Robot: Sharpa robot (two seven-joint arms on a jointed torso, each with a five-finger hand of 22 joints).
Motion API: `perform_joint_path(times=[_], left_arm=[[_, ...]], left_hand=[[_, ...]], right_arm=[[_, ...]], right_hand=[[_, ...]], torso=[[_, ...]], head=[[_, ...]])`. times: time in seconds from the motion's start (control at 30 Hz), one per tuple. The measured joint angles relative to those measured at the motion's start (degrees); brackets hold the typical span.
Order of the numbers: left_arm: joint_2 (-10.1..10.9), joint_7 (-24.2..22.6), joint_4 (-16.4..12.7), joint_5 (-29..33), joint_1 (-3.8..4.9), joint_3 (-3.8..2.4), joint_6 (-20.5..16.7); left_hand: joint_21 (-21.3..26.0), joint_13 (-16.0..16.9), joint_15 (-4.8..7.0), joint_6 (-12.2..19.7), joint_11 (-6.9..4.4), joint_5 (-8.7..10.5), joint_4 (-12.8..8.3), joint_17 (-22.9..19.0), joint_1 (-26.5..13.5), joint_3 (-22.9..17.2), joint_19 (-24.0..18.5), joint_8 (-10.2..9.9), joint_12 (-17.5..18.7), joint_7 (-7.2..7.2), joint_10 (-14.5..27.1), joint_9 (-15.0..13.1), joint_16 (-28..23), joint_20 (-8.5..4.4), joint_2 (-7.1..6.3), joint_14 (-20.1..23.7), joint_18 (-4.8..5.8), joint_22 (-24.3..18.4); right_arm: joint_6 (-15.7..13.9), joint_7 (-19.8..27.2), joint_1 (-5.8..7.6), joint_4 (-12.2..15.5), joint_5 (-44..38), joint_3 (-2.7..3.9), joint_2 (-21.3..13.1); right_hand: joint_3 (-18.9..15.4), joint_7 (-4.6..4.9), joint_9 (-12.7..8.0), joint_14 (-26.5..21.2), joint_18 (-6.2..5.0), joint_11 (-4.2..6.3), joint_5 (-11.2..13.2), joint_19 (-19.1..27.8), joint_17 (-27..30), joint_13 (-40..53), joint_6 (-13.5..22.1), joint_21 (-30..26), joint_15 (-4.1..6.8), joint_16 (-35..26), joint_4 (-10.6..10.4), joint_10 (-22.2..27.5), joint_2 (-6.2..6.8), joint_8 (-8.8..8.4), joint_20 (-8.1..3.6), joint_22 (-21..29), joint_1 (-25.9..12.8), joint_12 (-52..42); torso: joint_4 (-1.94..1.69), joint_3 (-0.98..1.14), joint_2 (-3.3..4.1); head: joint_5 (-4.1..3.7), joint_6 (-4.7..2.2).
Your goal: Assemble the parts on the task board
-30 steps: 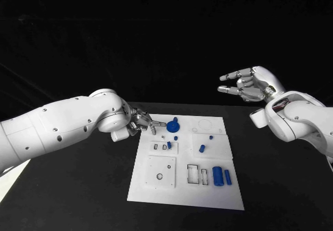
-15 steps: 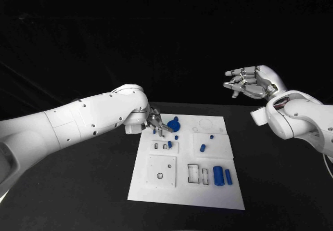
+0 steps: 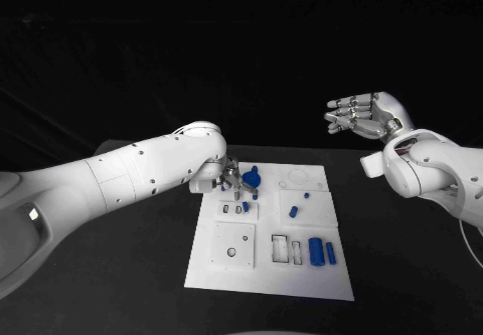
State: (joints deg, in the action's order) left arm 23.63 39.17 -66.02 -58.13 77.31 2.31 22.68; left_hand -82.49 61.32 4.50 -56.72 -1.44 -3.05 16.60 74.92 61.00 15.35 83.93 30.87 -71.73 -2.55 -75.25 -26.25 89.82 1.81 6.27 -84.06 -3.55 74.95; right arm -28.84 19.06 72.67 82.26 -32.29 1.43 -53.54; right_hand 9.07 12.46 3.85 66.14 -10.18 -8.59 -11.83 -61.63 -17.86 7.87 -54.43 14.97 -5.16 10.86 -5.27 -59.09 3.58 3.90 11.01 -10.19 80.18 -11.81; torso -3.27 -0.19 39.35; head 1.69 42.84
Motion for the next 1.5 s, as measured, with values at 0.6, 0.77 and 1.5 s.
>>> perform_joint_path(times=[0.6, 0.77, 1.5], left_arm=[[-0.95, 0.58, 1.88, 0.10, -1.31, 0.04, 2.50], [-0.99, 0.64, 1.90, 0.16, -1.44, 0.04, 2.57], [-1.21, 0.69, 0.96, 1.07, -1.56, 0.03, 1.95]], left_hand=[[-0.27, 0.00, 0.00, 0.00, 0.00, -0.21, -0.72, -0.01, 1.95, -0.72, 0.20, 0.29, 0.00, 0.00, 0.00, -1.99, 0.00, -0.20, 0.73, 0.00, 0.00, -0.01], [-0.27, -0.01, -0.01, 0.01, 0.00, -0.21, -0.70, -0.01, 2.19, -1.05, 0.20, 0.29, 0.00, 0.00, 0.00, -2.21, 0.00, -0.20, 0.94, 0.00, -0.01, -0.01], [-0.27, -0.01, 0.19, 0.56, 0.00, -1.24, -1.18, -0.01, 4.86, -4.69, -0.01, 0.51, 0.00, 0.12, 0.01, -5.04, 0.00, -0.41, -0.06, 0.21, -0.01, -0.02]], right_arm=[[0.55, 0.77, -0.07, -0.22, 1.92, -0.01, 0.11], [0.72, 0.77, -0.08, -0.42, 2.05, -0.01, 0.17], [1.70, 0.59, -0.48, -1.21, 2.15, -0.01, 1.14]], right_hand=[[0.13, 0.26, -0.06, 1.21, 0.00, -0.01, 0.00, -1.51, 2.61, -3.12, 0.46, -2.52, -0.25, -2.35, 0.46, -0.39, 0.57, 0.00, 0.26, 2.10, -0.64, 0.21], [0.13, 0.46, -0.06, 1.21, 0.00, -0.14, 0.00, -1.51, 2.93, -3.49, 0.65, -2.78, -0.25, -2.65, 0.46, -0.26, 0.55, 0.00, 0.26, 2.37, -1.11, 0.21], [-0.04, 0.50, -0.05, 1.41, 0.00, -0.23, 0.00, -1.72, 3.38, -3.92, 0.70, -3.45, -0.46, -3.20, 0.61, -0.17, 0.48, 0.00, 0.47, 2.78, -1.17, 0.21]], torso=[[0.09, 0.03, 0.13], [0.04, 0.09, 0.10], [0.01, 0.17, 0.09]], head=[[0.03, 0.68], [-0.07, 0.90], [0.05, 1.13]])
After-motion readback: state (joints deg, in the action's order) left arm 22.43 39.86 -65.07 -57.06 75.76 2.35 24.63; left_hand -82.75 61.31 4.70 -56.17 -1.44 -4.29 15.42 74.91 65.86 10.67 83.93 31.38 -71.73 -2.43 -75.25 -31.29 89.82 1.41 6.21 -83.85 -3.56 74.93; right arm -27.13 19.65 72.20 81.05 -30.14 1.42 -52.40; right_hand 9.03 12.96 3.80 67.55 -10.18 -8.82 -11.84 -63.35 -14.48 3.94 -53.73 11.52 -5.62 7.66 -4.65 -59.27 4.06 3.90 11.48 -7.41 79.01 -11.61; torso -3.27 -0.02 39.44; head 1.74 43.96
